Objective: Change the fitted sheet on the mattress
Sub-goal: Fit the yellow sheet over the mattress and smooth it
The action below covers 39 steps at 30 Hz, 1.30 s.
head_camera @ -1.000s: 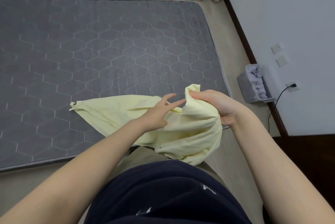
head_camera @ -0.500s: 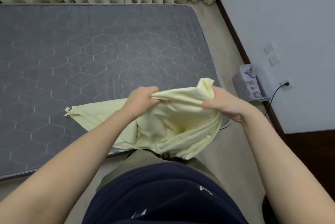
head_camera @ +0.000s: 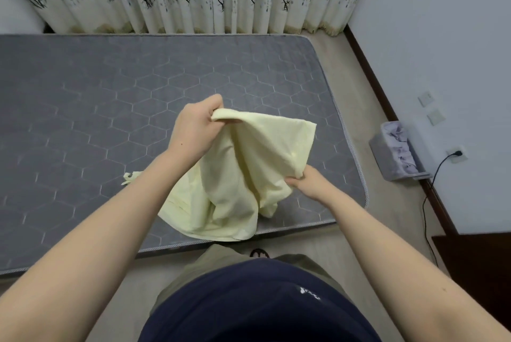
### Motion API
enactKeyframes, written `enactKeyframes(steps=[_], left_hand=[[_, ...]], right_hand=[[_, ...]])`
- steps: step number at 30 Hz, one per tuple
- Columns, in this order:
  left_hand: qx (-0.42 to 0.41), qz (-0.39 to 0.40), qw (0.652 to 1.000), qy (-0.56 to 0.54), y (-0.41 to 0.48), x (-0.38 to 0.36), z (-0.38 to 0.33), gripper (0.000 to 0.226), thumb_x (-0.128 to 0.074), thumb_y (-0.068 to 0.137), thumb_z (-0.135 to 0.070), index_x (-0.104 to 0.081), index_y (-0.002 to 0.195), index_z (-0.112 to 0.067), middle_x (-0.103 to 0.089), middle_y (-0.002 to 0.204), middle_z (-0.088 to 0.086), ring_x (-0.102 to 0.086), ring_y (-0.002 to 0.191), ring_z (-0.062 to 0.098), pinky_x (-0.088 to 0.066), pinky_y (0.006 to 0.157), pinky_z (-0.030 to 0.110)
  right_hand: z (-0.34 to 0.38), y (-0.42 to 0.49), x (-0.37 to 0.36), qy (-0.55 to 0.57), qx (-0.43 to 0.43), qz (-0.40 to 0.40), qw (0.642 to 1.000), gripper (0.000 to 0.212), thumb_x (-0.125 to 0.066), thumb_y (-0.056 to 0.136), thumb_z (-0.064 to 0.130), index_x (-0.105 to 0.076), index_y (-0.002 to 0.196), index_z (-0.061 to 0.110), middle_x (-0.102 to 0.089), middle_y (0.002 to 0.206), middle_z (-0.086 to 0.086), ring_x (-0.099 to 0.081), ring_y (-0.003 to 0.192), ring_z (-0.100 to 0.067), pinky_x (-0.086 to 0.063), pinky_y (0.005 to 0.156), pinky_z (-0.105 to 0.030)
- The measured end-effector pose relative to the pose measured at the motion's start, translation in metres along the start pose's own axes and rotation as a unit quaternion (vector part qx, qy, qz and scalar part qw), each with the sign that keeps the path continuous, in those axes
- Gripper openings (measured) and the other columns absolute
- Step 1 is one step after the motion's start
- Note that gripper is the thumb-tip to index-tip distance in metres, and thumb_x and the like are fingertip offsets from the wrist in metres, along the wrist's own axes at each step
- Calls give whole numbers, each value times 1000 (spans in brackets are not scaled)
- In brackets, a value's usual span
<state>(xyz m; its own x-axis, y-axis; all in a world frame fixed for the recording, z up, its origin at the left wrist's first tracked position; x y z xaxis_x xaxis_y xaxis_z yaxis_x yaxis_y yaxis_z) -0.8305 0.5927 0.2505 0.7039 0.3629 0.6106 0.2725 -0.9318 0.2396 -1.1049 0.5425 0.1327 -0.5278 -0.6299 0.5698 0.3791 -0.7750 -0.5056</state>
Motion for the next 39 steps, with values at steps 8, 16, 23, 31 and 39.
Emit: enactKeyframes(steps=[8,16,23,31,39], left_hand=[[159,158,962,158,8,47,36,44,-73,60,-68,-63,77,-29,-63,77,-11,-60,76,17,-41,60,30],[267,335,896,-118,-40,12,51,55,-65,65,-77,-67,99,-35,-70,101,-12,-65,96,12,-49,83,25],[273,229,922,-153,-54,-10,43,32,-69,58,-46,-72,82,-24,-71,80,-14,-62,77,8,-47,66,23],[234,177,933,-211,-55,-3,16,16,-68,67,-35,-70,69,-19,-65,66,-6,-57,60,4,-45,56,16],[219,-8,932,-290,-21,56,-2,16,-57,76,-16,-64,63,-22,-64,59,-7,-59,54,5,-45,50,16]], right_hand=[[52,-2,-4,292,79,-125,945,29,-37,102,17,-61,110,31,-65,102,14,-57,89,5,-46,83,-19],[148,-39,-10,136,219,78,963,25,-44,102,14,-57,82,23,-50,77,7,-46,72,-4,-37,70,-16],[148,-50,-25,132,214,165,954,11,-60,92,23,-54,83,23,-47,68,8,-40,60,-3,-34,59,-14],[80,-18,-57,-122,70,117,983,54,-85,66,36,-65,109,9,-69,106,-7,-64,101,-24,-51,86,-34],[20,-9,-92,-165,-39,194,966,32,-61,88,37,-65,114,18,-67,112,-3,-61,104,-25,-47,95,-41]])
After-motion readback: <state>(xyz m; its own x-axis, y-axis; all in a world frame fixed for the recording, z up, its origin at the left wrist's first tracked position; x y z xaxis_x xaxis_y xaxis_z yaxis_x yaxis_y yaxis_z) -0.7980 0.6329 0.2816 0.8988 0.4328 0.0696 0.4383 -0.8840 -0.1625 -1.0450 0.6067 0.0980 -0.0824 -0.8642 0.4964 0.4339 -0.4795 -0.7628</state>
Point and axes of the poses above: each hand's wrist, its own y-axis towards the middle knuckle, its own x-axis out of the back of the hand, z = x × y, the point moved 2 cm from there along y, towards the middle knuckle
